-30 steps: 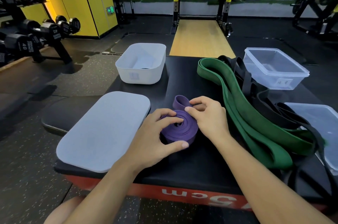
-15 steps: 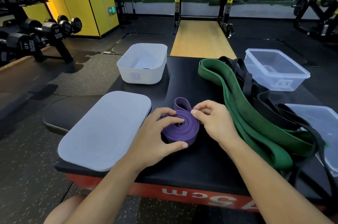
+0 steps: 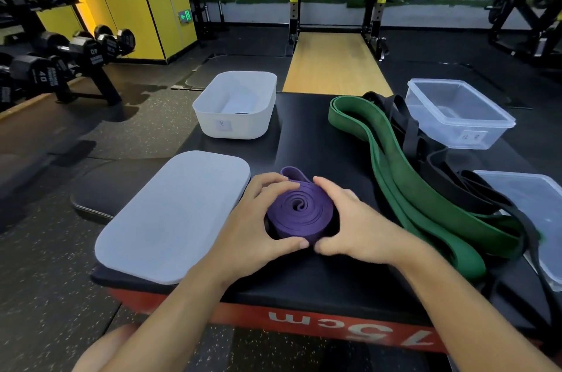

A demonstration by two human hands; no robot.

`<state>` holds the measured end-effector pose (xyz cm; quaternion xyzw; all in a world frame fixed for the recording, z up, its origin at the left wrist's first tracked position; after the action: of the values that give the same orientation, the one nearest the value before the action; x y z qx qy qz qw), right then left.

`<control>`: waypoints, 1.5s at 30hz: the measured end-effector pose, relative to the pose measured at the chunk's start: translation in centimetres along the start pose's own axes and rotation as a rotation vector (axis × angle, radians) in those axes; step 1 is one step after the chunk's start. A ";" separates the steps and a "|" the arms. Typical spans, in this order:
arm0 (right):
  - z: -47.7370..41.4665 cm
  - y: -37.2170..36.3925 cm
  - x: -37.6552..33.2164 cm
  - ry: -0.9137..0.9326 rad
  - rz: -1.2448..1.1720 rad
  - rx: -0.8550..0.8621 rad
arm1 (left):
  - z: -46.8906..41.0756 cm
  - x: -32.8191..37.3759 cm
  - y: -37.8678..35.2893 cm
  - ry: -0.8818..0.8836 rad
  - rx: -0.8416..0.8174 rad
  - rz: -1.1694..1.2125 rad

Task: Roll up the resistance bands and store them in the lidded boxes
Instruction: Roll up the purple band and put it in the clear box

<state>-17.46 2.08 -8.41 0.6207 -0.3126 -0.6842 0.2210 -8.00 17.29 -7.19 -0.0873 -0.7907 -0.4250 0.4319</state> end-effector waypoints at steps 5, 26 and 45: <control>-0.4 0.6 -0.5 0.088 0.166 0.089 | 0.3 0.4 -0.2 0.003 -0.055 0.018; 0.1 0.3 -0.9 0.161 0.192 -0.002 | -0.1 -0.4 -1.4 0.265 -0.250 0.011; 0.7 -0.1 -0.7 0.148 0.197 0.027 | -0.2 -0.8 -1.2 0.236 -0.203 -0.078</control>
<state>-18.01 2.69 -7.95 0.6388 -0.3640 -0.6072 0.3011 -7.95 16.57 -8.45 -0.0490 -0.6902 -0.5266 0.4939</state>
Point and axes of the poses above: each hand's wrist, its own z-axis away from the middle knuckle, its own y-axis out of the back of the hand, x = y × z, the point moved 7 cm from there along -z, towards the middle knuckle, and after that the axes turned 9 degrees about y, right-handed, at the moved point
